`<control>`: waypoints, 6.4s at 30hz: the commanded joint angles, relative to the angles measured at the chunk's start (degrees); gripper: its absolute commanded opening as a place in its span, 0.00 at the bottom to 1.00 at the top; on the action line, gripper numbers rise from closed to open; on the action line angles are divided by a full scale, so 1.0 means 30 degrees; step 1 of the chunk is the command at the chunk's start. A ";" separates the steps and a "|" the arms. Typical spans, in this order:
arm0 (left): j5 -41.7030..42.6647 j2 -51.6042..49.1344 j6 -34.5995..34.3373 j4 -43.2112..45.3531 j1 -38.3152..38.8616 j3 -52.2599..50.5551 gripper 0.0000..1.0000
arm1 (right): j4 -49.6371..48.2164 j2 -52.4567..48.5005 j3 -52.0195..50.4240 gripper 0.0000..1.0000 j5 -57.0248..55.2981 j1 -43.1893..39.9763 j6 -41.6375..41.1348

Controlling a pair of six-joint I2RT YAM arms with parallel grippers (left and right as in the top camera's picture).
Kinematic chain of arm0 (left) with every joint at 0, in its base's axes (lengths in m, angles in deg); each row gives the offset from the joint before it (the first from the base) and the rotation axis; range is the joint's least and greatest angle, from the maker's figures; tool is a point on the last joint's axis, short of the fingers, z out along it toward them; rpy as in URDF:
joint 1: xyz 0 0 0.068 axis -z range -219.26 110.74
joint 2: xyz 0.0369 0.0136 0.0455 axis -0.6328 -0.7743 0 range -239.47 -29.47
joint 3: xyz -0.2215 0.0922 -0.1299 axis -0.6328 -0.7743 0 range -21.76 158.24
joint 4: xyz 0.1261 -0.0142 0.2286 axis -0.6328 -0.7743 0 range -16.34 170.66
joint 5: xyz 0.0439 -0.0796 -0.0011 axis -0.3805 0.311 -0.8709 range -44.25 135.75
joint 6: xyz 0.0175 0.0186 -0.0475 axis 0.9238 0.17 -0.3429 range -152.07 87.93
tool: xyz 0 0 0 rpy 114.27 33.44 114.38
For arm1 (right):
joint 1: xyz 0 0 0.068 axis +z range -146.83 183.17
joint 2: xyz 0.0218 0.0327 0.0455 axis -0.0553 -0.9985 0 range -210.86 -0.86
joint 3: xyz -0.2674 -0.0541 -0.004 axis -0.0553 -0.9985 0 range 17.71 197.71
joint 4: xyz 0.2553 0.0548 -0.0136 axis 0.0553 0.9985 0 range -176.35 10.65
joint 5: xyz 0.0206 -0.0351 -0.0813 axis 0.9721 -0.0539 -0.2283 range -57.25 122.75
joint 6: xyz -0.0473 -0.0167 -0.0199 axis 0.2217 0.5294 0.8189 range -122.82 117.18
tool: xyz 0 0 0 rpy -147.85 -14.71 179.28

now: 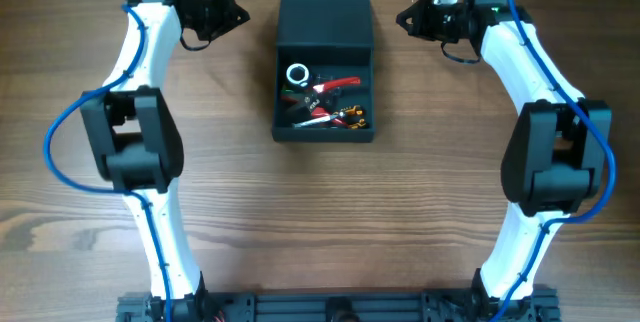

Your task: Pack container

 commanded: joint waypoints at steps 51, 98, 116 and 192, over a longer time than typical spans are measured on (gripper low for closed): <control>0.7577 0.2033 0.0284 0.2047 0.1457 -0.0015 0.04 | -0.6331 -0.0823 0.0219 0.04 0.7715 0.1355 -0.4852; -0.5938 0.6921 0.3883 -0.9224 0.6215 -0.6987 0.04 | 1.0098 0.2958 -0.2965 0.04 -0.2397 0.5821 0.4728; -1.6094 2.0363 0.3789 -1.0397 0.2754 -0.6987 0.60 | 0.9908 1.7522 -0.1581 0.04 -1.5730 0.5799 0.5727; -1.7289 2.3584 0.4597 -1.0848 0.0291 -0.6987 1.00 | -0.2499 4.0603 -2.9427 1.00 -1.2728 -0.2186 -0.1610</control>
